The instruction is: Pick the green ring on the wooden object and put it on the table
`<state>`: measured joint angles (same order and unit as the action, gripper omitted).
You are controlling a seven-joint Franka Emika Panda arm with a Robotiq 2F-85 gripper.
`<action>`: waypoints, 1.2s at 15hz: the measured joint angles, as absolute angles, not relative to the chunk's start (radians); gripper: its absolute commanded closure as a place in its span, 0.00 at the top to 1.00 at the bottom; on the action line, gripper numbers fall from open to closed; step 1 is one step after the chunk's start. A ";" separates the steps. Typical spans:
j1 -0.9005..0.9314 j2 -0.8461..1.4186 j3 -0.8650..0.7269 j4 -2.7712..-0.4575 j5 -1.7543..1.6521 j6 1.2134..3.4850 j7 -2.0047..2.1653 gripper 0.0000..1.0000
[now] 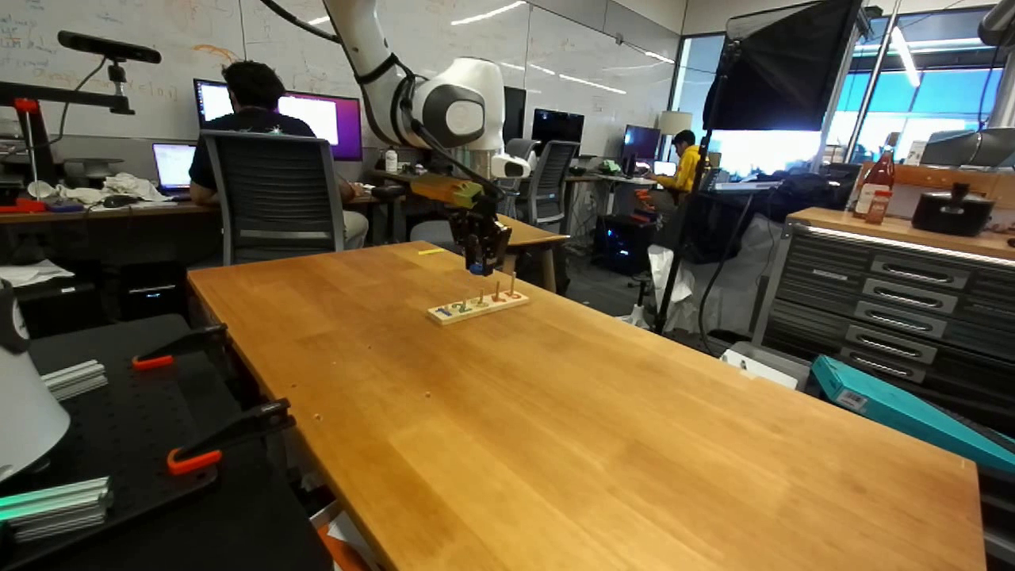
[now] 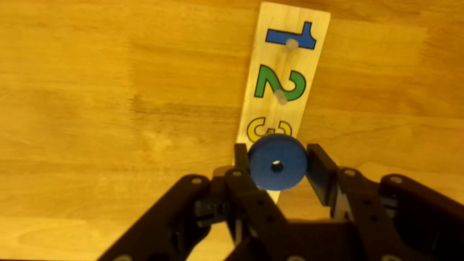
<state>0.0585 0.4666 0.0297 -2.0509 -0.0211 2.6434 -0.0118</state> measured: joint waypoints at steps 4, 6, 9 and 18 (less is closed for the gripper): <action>0.042 0.431 -0.043 -2.031 -0.032 2.592 0.003 0.19; 0.024 0.445 -0.091 -2.021 -0.054 2.575 0.014 0.19; -0.015 0.500 -0.136 -2.008 -0.082 2.574 0.017 0.19; -0.046 0.652 -0.131 -1.956 -0.097 2.567 0.025 0.99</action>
<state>-0.0463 0.6521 -0.1313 -1.9564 -0.0966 2.5674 0.0252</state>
